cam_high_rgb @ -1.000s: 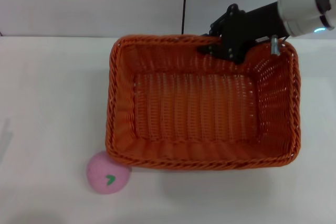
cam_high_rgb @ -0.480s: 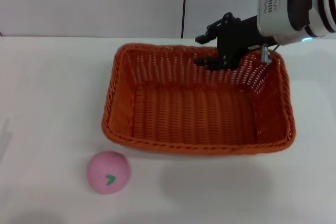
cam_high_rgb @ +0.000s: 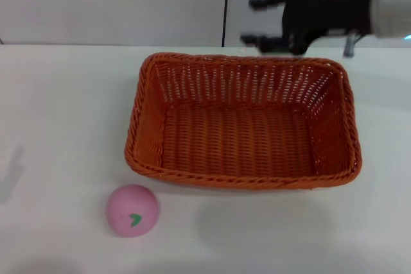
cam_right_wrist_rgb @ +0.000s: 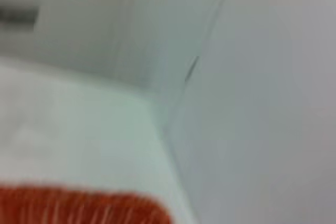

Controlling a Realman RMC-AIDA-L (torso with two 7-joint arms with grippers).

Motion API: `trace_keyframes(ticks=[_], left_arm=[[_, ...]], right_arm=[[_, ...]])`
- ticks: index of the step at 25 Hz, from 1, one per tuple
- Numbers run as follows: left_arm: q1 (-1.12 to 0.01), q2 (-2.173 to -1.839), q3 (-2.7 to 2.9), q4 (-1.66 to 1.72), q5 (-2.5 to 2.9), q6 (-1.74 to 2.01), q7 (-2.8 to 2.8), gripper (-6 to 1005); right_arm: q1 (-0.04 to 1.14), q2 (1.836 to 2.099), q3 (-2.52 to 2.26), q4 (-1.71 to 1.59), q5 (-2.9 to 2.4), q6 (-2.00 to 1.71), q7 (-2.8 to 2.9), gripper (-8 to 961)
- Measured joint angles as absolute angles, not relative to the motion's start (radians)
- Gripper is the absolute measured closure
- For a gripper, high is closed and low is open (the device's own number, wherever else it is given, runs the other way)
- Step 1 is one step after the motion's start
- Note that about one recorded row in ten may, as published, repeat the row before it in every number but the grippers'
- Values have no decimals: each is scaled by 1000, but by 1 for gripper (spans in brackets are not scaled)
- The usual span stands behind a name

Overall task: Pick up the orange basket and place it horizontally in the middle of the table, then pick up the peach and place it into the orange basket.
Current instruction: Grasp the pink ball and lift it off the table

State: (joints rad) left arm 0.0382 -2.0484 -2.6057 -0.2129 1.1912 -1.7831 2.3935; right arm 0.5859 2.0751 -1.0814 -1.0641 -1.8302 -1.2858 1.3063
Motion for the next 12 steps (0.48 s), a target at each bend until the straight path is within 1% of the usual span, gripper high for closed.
trace_keyframes(ticks=[1, 2, 3, 4, 5, 6, 7, 8, 9, 12], left_arm=[[46, -2047, -2581, -242, 1191, -1781, 2363, 231], [57, -2042, -2544, -285, 1192, -1778, 2324, 233], [64, -2040, -2523, -308, 1193, -1777, 2297, 235], [64, -2040, -2523, -308, 1193, -1777, 2297, 237], [75, -2033, -2495, -347, 1202, -1776, 2257, 239], [87, -2017, -2478, -415, 1270, -1777, 2177, 240], [87, -2015, -2479, -420, 1281, -1777, 2168, 242], [87, -2007, -2482, -442, 1321, -1779, 2137, 244], [86, -1999, -2484, -467, 1366, -1779, 2103, 246], [71, -1981, -2484, -528, 1496, -1777, 2004, 252]], right_arm=[[586, 2075, -1081, -1064, -1830, -1286, 1306, 360], [544, 2075, -1081, -1085, -1756, -1287, 1293, 360], [460, 2074, -1080, -1107, -1622, -1294, 1259, 360], [460, 2074, -1080, -1107, -1622, -1294, 1259, 360], [424, 2074, -1080, -1110, -1555, -1299, 1240, 360], [392, 2074, -1079, -1111, -1499, -1303, 1226, 360], [355, 2074, -1079, -1105, -1436, -1307, 1205, 360], [287, 2075, -1077, -1075, -1307, -1319, 1159, 360], [287, 2075, -1077, -1075, -1307, -1319, 1159, 360], [219, 2075, -1053, -981, -1159, -1362, 1098, 360]])
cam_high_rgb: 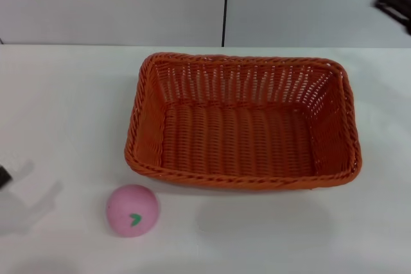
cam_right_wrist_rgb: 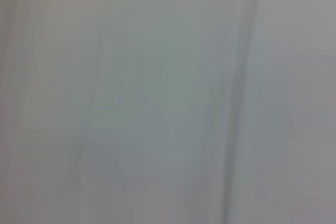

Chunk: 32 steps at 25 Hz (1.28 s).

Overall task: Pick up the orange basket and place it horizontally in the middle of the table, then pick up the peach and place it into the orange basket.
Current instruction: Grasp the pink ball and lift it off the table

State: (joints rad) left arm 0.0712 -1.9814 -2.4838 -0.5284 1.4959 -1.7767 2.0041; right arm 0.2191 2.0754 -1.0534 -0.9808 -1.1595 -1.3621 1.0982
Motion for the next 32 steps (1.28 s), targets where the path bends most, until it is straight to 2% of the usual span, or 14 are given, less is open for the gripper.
trace_keyframes(ticks=[5, 11, 16, 28, 32], left_arm=[[32, -1989, -2484, -593, 1666, -1768, 1954, 261], [-36, -2052, -2484, -608, 1856, -1661, 2000, 272], [-85, -2056, -2481, -517, 1882, -1605, 2058, 282], [-117, -2057, -2470, -471, 1899, -1580, 2067, 304], [-119, -2057, -2465, -471, 1899, -1584, 2067, 491]], right_arm=[[196, 2072, -846, -745, -1083, -1527, 1074, 360], [195, 2063, -691, -627, -1085, -1628, 1068, 360], [185, 2064, -680, -624, -1086, -1631, 1062, 360], [193, 2067, -679, -603, -1088, -1632, 1061, 360], [193, 2068, -679, -597, -1088, -1632, 1061, 360]])
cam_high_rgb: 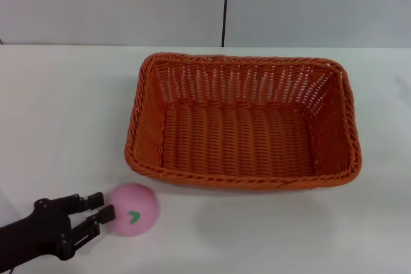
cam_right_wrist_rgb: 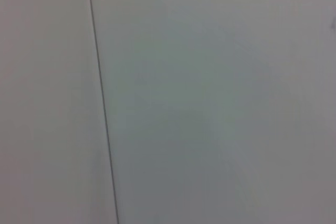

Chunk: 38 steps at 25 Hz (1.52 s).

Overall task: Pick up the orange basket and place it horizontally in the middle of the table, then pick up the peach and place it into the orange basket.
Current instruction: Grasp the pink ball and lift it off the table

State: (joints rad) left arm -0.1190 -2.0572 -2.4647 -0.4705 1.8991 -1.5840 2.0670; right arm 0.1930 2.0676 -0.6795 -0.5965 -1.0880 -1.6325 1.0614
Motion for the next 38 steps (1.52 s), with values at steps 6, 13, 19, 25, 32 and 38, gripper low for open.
trace_keyframes(ticks=[6, 13, 19, 25, 32, 38], left_arm=[[-121, -2053, -2426, -477, 1899, -1596, 2052, 709], [-132, -2050, -2452, -475, 1897, -1613, 2023, 811], [-133, -2047, -2464, -478, 1897, -1621, 2013, 595], [-140, -2052, -2449, -477, 1899, -1621, 2016, 418], [-153, -2056, -2368, -480, 1899, -1592, 2018, 191], [-160, -2057, -2375, -474, 1899, -1579, 2016, 278]], right_arm=[[190, 2069, -679, -585, -1088, -1637, 1061, 360], [187, 2069, -682, -578, -1088, -1649, 1062, 360], [186, 2071, -684, -578, -1088, -1653, 1063, 360], [186, 2071, -681, -578, -1088, -1658, 1065, 360], [186, 2070, -680, -578, -1088, -1657, 1066, 360], [188, 2067, -679, -570, -1087, -1653, 1064, 360]])
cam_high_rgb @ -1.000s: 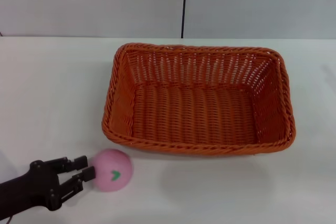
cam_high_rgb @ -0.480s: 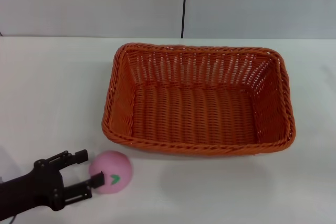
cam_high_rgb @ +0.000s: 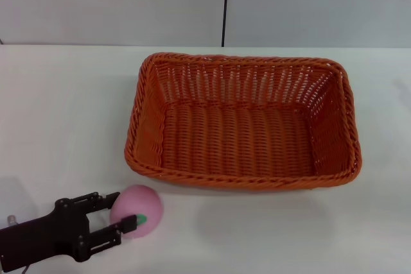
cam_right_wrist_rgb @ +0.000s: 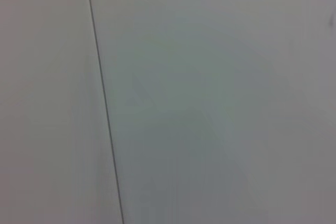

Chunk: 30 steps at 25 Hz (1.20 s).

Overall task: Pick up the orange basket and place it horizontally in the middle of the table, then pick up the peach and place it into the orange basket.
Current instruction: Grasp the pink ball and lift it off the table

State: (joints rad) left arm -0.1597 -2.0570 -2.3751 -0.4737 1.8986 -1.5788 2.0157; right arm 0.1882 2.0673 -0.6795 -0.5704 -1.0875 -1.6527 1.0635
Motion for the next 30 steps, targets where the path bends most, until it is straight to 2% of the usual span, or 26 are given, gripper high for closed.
trace_keyframes(ticks=[4, 15, 18, 25, 30], left_arm=[[-161, -2057, -2379, -473, 1892, -1574, 2019, 413], [-178, -2060, -2447, -480, 1889, -1581, 2023, 637], [-161, -2051, -2511, -523, 1889, -1603, 2019, 739], [-124, -2059, -2781, -669, 1875, -1688, 2013, 798], [-178, -2063, -2791, -633, 1793, -1805, 2013, 832]], right_arm=[[190, 2065, -679, -566, -1087, -1650, 1061, 360], [196, 2059, -676, -531, -1087, -1645, 1045, 360], [190, 2059, -676, -531, -1084, -1647, 1044, 360], [187, 2058, -667, -531, -1082, -1658, 1044, 360], [189, 2062, -667, -531, -1082, -1667, 1043, 360]])
